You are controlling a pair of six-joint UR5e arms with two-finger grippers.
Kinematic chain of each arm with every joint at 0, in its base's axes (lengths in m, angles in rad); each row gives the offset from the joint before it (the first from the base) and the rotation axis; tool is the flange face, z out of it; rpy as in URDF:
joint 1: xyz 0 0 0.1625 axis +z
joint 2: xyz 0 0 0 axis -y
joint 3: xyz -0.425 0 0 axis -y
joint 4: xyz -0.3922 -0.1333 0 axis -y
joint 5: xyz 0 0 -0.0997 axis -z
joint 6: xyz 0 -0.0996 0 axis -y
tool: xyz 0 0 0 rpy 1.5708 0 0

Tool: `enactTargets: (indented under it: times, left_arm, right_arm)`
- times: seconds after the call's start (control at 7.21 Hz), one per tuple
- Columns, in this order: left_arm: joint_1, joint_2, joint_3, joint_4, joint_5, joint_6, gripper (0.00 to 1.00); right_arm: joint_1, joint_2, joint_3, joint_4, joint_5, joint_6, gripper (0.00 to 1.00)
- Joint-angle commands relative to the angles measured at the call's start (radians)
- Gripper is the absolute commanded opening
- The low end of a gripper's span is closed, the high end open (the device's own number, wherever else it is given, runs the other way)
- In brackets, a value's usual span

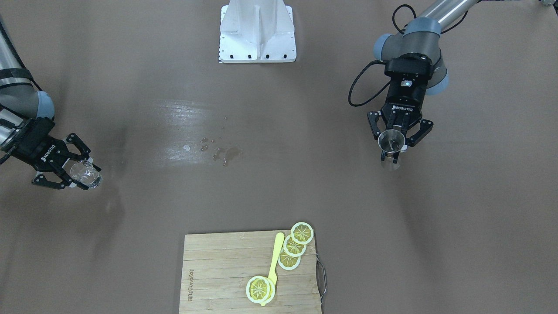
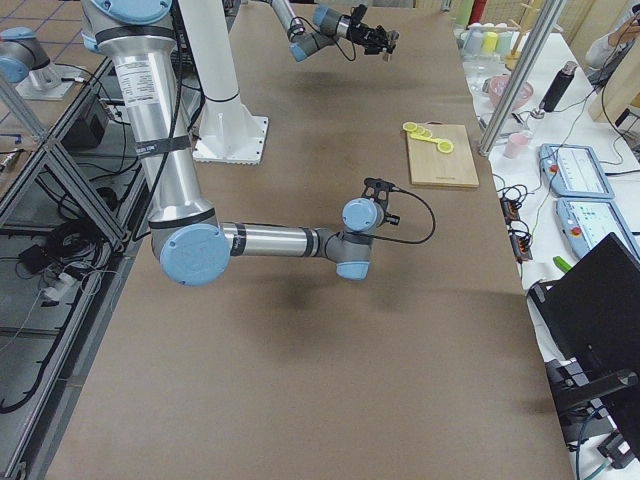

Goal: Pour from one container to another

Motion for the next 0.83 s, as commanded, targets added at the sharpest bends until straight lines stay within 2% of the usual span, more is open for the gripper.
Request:
enactTargets:
  times: [0.0, 0.14, 0.42, 0.55, 0.69]
  left_arm:
    - [0.064, 0.009, -0.011, 0.127, 0.182, -0.184, 0.00]
    - [0.078, 0.011, -0.009, 0.177, 0.270, -0.264, 0.00]
    - [0.114, 0.051, -0.005, 0.224, 0.396, -0.486, 0.00]
    - [0.149, 0.086, -0.003, 0.279, 0.448, -0.656, 0.00]
    - [0.170, 0.088, 0.000, 0.391, 0.494, -0.817, 0.00]
  right_arm:
    - [-0.001, 0.056, -0.068, 0.002, 0.105, -0.052, 0.00]
    - [-0.001, 0.087, -0.110, 0.002, 0.140, -0.078, 0.00]
    - [-0.001, 0.101, -0.148, 0.002, 0.139, -0.118, 0.00]
    - [-0.007, 0.113, -0.165, 0.002, 0.129, -0.118, 0.00]
    - [-0.014, 0.127, -0.185, 0.002, 0.123, -0.118, 0.00]
